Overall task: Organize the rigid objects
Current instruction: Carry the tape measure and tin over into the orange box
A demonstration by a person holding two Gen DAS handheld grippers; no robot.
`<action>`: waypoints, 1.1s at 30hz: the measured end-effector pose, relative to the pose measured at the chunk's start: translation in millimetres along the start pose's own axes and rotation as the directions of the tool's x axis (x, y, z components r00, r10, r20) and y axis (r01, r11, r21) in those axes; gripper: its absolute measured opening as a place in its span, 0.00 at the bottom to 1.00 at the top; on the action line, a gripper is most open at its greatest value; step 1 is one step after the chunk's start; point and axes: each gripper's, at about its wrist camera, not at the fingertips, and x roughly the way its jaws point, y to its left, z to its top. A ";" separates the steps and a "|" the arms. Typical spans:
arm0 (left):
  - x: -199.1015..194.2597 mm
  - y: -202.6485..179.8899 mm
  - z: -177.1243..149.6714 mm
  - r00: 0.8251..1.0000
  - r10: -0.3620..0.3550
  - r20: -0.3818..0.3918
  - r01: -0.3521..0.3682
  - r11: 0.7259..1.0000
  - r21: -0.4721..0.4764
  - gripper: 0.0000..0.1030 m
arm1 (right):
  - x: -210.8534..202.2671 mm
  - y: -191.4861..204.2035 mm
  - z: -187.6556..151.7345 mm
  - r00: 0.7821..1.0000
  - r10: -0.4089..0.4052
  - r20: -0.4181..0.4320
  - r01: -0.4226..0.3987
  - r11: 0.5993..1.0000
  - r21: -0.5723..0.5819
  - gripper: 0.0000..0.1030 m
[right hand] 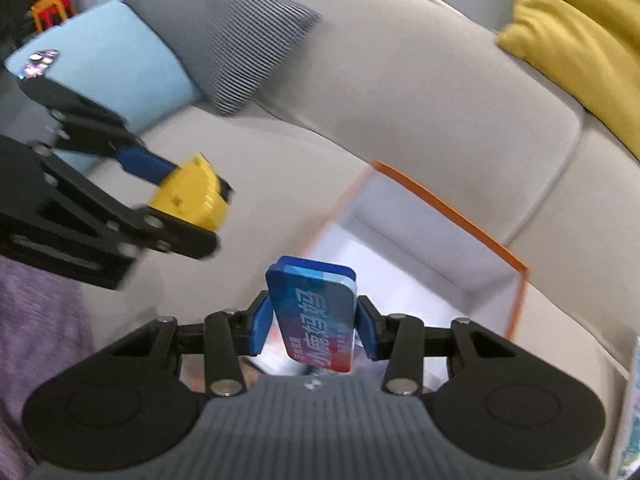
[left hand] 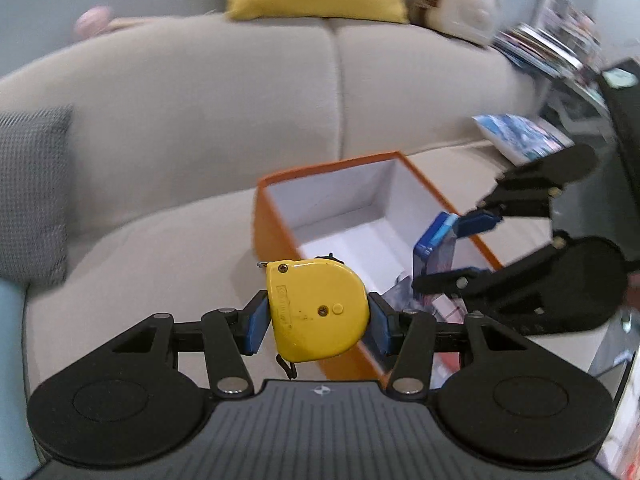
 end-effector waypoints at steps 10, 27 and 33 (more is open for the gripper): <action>66.9 -34.2 39.6 0.997 -0.020 -0.072 0.041 0.950 0.309 0.57 | 63.8 -50.6 -20.2 0.995 -0.031 -0.098 0.013 0.984 -0.177 0.45; 154.9 -40.3 50.4 0.979 0.051 -0.199 0.052 0.875 0.481 0.57 | 158.1 -66.5 -20.7 0.978 0.056 -0.202 -0.149 0.864 -0.482 0.45; 169.0 -50.0 51.6 0.972 0.068 -0.223 0.054 0.865 0.498 0.57 | 168.1 -59.9 -32.3 0.974 0.079 -0.214 -0.194 0.781 -0.593 0.46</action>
